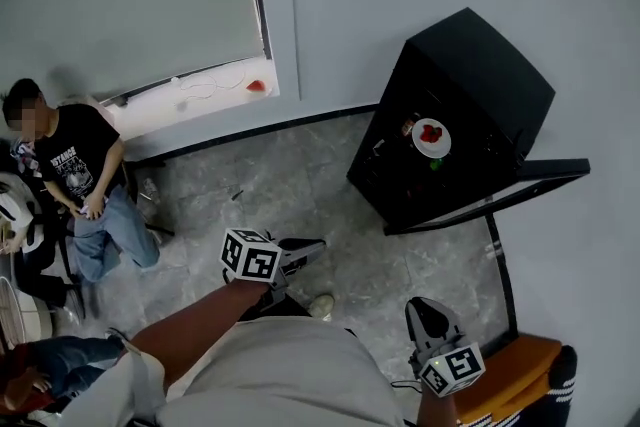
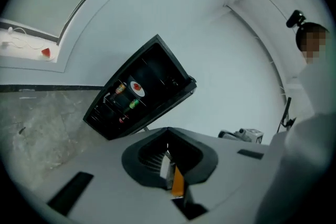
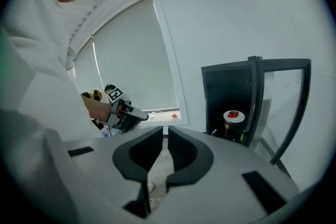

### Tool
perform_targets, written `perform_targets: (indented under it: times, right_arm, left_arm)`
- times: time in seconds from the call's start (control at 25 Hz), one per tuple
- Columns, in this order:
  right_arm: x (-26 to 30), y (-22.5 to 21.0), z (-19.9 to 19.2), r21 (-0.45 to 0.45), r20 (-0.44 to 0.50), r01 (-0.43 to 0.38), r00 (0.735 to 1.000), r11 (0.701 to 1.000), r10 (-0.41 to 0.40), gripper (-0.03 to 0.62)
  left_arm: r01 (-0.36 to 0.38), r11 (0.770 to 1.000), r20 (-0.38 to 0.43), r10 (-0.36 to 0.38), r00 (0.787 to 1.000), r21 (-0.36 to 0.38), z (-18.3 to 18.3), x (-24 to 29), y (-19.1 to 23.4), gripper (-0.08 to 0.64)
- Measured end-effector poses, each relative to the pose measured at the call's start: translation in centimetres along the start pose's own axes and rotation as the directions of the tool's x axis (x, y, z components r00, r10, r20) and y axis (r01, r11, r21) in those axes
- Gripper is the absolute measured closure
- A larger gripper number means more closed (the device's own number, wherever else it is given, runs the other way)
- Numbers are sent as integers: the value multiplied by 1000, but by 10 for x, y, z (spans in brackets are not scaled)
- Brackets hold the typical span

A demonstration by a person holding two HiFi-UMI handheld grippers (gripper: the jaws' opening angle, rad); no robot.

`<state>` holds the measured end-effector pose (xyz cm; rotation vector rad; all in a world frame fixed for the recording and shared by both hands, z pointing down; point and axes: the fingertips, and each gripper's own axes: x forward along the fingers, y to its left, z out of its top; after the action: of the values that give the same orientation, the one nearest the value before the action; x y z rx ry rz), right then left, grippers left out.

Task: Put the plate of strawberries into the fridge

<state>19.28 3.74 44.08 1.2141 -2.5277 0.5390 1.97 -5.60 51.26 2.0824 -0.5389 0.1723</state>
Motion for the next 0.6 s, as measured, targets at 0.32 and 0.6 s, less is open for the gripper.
perform_targets:
  times: [0.32,0.6]
  right_arm:
    - [23,56,2,-49,-29,5,1000,999,-7,566]
    - [82,121,14,-77,-29,-45,999,996,43,572]
  left_arm:
    - [143,987,-96,-135,986,78,-18,-33,-53,548]
    - [148,980,-48,-143,989,134,-6,-128,-36,548]
